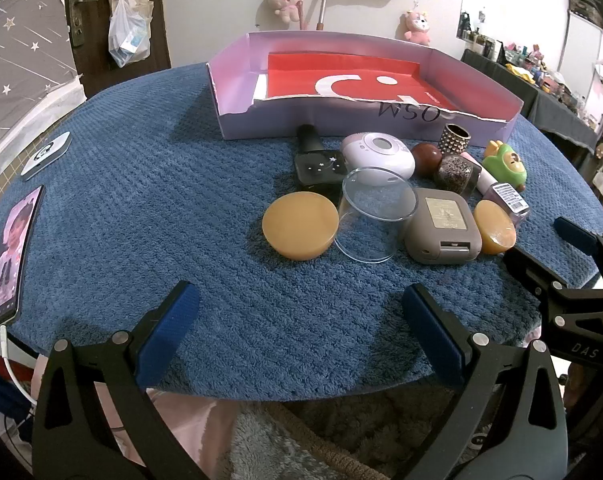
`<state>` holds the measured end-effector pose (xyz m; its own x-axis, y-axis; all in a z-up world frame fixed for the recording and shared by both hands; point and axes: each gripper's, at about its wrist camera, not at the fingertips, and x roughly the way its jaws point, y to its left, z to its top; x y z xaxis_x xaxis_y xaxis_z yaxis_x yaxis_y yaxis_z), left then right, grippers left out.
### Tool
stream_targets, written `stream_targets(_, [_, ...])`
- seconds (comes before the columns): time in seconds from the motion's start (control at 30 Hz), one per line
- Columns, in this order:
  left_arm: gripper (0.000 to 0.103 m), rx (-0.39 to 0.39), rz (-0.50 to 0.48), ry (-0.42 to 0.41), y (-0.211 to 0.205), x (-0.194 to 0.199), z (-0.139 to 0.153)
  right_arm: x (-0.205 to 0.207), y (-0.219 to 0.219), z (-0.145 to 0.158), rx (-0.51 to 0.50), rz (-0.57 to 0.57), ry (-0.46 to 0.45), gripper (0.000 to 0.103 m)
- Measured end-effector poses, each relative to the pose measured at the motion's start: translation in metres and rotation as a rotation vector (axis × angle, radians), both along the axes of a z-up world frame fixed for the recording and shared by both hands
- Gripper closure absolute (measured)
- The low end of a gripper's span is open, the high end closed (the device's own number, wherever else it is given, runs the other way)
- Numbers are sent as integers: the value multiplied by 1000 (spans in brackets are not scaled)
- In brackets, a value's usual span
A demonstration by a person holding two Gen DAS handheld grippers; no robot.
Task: Organize rigid objects
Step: 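Move left tool to the orange round sponge while right tool approaches the pink nail polish bottle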
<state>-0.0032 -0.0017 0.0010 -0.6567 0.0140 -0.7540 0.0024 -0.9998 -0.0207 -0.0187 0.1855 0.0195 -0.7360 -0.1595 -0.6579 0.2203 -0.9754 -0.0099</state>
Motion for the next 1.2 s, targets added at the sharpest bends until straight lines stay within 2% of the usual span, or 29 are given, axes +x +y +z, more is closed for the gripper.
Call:
stream_targets(0.93, [0, 0, 1, -11, -3, -5, 0, -2, 0, 2, -4, 27, -19, 0])
stream_targets(1.0, [0, 0, -3, -11, -3, -4, 0, -2, -1, 3, -3, 34, -17, 3])
stream_targets(1.2, [14, -2, -23, -4, 0, -7, 4, -2, -10, 6, 3, 87, -20, 17])
